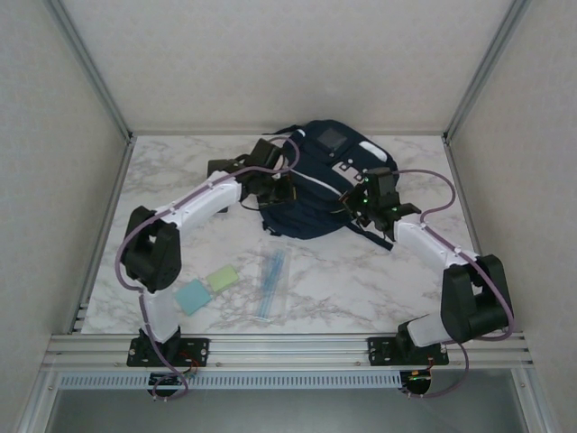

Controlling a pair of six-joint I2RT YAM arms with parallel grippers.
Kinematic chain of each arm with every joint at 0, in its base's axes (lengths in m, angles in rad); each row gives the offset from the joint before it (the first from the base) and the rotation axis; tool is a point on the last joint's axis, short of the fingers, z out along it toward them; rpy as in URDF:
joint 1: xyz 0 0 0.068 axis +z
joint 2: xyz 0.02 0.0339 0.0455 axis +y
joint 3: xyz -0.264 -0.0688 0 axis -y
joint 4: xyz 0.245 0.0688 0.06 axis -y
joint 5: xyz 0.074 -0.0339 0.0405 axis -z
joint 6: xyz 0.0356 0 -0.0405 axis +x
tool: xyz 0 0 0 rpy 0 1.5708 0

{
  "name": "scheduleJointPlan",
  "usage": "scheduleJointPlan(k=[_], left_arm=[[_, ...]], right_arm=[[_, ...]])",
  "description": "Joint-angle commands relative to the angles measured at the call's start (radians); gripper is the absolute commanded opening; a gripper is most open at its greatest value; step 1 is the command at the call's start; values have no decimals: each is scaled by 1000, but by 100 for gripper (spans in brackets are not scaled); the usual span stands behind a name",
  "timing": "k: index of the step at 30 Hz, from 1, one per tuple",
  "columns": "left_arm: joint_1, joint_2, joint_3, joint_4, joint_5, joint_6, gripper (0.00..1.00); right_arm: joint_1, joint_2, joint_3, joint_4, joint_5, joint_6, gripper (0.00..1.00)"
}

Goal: Pack books, pencil case, and school supplies into a backpack

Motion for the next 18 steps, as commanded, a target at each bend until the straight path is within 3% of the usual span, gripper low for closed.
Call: scheduleJointPlan(k=[1,6,7,10,11,14,18], left_arm=[[57,-82,-100,147,-218,121,0],[46,-63,-48,206,-73,186,0],[34,-63,-36,197,-65,197,0],[-21,-65,-7,158,-42,244,0],[-37,-69,-7,160,-26,258,0],[-74,-79,-9,166,14,294,0],[-108,-85,14,150,50,349,0]], right_arm=[[-25,-71,1,-31,47,-36,0],[-55,-57,26,-42,-51,-46,0],[-52,-52,30,-41,-75,-34,5],[-32,-39,-10,46,-153,51,45],[-21,-35,-33,94,-172,93,53],[7,-12,-94,236,-208,200,61],[19,34,-126,365,-228,302,65]])
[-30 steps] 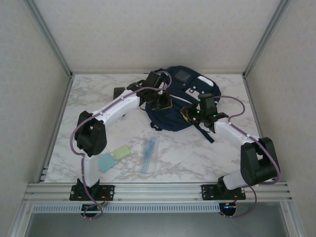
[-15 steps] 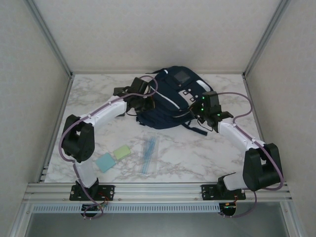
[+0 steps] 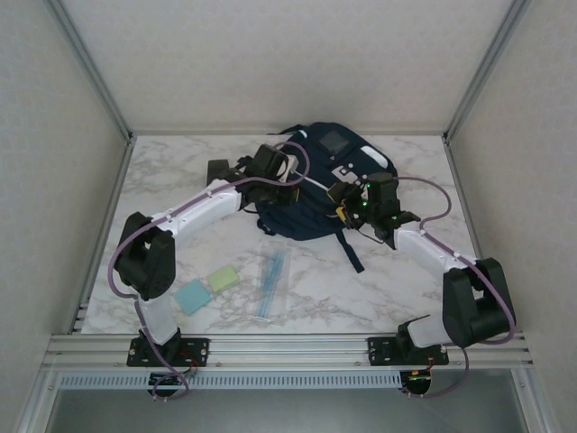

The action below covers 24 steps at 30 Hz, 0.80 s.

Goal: Pack books, pencil case, and school supplies into a backpack

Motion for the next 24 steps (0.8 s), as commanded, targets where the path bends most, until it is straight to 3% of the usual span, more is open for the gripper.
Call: scheduleJointPlan(k=[1,10,17,24], left_arm=[[-39,-40,76,29,99,91,0],[-113,-29,175,-119,94,227,0],[-113,1,164,-103,25,228,0],[-116,55,215,-66,19,176,0]], right_arm=[[6,49,-28,168,-48,139,66],[-8,80,-32,208,-33,210,66],[-9,-73,-65,51,-76,211,71],[-2,-168,-132,51,-45,265,77]])
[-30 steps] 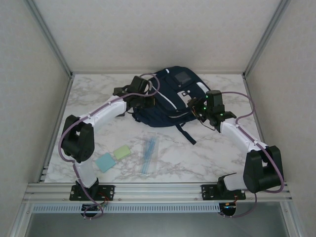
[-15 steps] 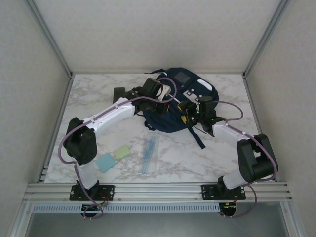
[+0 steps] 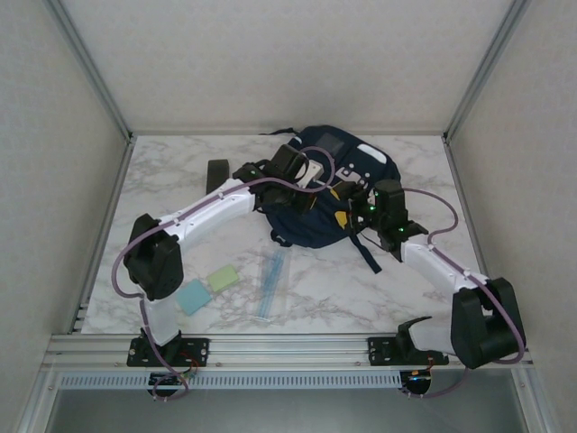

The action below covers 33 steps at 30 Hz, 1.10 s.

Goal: Pack books, pencil case, and school supplies into a backpack

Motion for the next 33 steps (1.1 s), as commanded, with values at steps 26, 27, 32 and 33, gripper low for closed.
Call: scheduleJointPlan(k=[26,27,32,33], left_arm=[[-41,-147,-284,191,-473,23,0],[-40,-142,-308,261,-578,37,0],[12,-56,-301,431,-786,65,0],[21,-40,-282,419,-779,64,0]], right_arm=[[-76,176,88,-1,-3,-151,0],[-78,165,91,-19,-9,-162,0],[-116,136,79,-45,-82,-164,0],[-124,133,75,-46,-99,-169,0]])
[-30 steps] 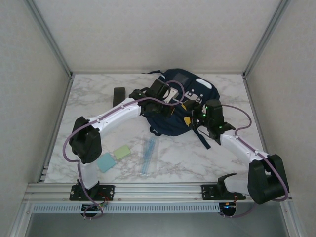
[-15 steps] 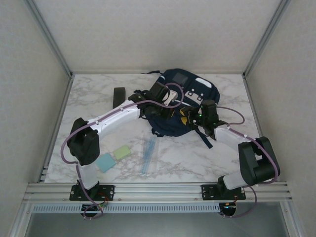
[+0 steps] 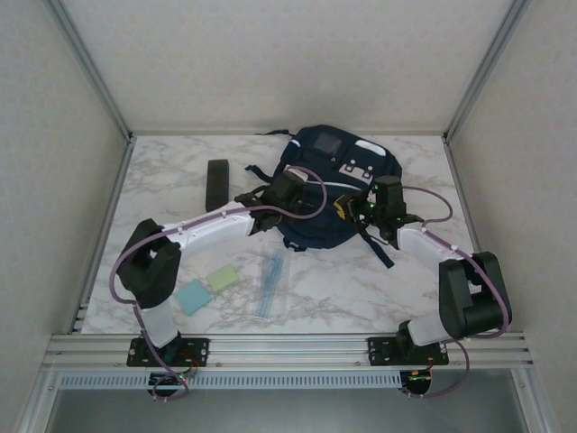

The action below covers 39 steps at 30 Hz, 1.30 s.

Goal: Pack books, pencil case, and school supplies into a backpack

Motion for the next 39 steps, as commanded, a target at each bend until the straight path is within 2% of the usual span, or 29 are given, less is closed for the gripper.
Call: scheduleJointPlan(k=[1,6,9,13,16,20,21,23,24,27,30,34,39], left_arm=[[56,38,45,96,-225,27,0],[124,30,52,68,-202,5,0],[167,-24,49,24,-77,-28,0],[136,-135,-2,2,198,-57,0],[83,-185,-28,-6,304,-107,0],[15,-192,-53,38,440,-201,0],[1,-180,-47,51,464,-221,0],[-15,-144,-23,61,471,-226,0],[-17,-117,0,60,469,-224,0],[-17,-51,79,40,469,-220,0],[-17,-6,156,22,495,-220,0],[-18,21,200,11,536,-226,0],[-19,3,186,-2,545,-224,0]], right_arm=[[-50,-46,19,-37,-11,-62,0],[-102,-56,24,-77,-19,-141,0],[-152,-9,118,-195,-43,-297,0],[-181,97,288,-341,-58,-500,0],[-203,159,389,-432,-13,-594,0],[-245,200,468,-492,21,-606,0],[-251,198,477,-503,28,-596,6],[-253,180,481,-526,30,-577,33],[-253,161,470,-525,6,-562,42],[-251,78,382,-466,-75,-489,59],[-236,-11,266,-403,-130,-414,65],[-170,-106,156,-345,-112,-338,71],[-95,-111,117,-225,-77,-244,71]])
